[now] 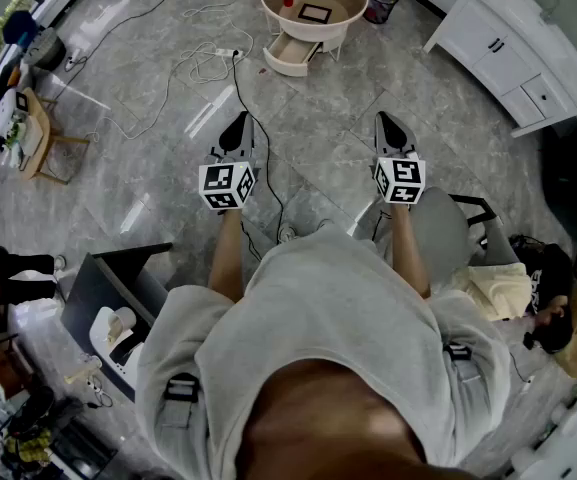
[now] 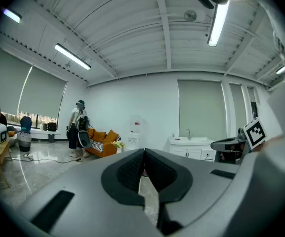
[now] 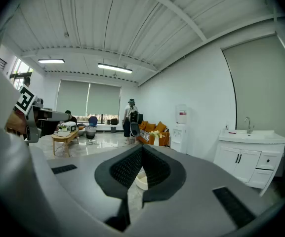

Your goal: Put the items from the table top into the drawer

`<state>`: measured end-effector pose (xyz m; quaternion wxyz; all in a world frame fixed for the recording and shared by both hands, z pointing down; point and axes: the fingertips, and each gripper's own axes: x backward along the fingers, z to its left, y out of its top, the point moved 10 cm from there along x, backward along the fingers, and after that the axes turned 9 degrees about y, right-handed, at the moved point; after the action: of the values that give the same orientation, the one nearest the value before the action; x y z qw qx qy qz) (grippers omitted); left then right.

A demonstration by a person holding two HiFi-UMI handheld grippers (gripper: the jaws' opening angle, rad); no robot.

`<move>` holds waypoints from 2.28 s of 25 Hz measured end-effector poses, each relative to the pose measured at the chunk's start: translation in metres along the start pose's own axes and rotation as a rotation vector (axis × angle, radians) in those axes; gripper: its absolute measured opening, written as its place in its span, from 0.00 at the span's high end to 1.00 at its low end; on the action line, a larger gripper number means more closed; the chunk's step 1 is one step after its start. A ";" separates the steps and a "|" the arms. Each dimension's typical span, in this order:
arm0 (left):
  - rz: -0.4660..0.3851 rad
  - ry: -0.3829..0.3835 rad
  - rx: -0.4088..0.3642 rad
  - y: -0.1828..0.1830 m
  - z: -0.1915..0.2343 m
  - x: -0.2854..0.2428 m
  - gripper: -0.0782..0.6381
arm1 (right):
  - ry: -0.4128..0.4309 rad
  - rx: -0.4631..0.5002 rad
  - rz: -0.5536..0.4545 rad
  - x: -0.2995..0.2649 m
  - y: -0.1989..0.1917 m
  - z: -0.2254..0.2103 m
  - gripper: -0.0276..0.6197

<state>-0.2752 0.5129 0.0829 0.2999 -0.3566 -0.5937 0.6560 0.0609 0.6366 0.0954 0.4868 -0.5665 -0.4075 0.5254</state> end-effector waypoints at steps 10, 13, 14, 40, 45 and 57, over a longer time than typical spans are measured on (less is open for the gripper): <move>0.004 -0.001 -0.004 0.002 -0.009 -0.002 0.87 | 0.017 -0.004 -0.012 0.003 -0.001 -0.005 0.92; 0.005 -0.001 -0.002 0.001 -0.014 -0.002 0.87 | 0.019 -0.005 -0.017 0.006 -0.001 -0.009 0.92; 0.006 -0.001 -0.002 0.001 -0.017 -0.002 0.87 | 0.019 -0.005 -0.016 0.008 -0.002 -0.011 0.92; 0.051 -0.007 -0.009 -0.008 -0.082 -0.060 0.87 | 0.069 -0.056 0.020 -0.005 -0.031 -0.080 0.92; 0.061 -0.009 0.005 -0.014 -0.072 -0.090 0.87 | 0.072 -0.050 0.028 -0.035 -0.029 -0.091 0.92; 0.070 -0.050 0.038 -0.002 0.003 -0.239 0.87 | 0.038 -0.035 0.054 -0.183 0.003 -0.125 0.92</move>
<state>-0.1421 0.3164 0.1118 0.2687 -0.3548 -0.5755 0.6861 0.1639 0.4428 0.1250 0.4703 -0.5956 -0.3917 0.5202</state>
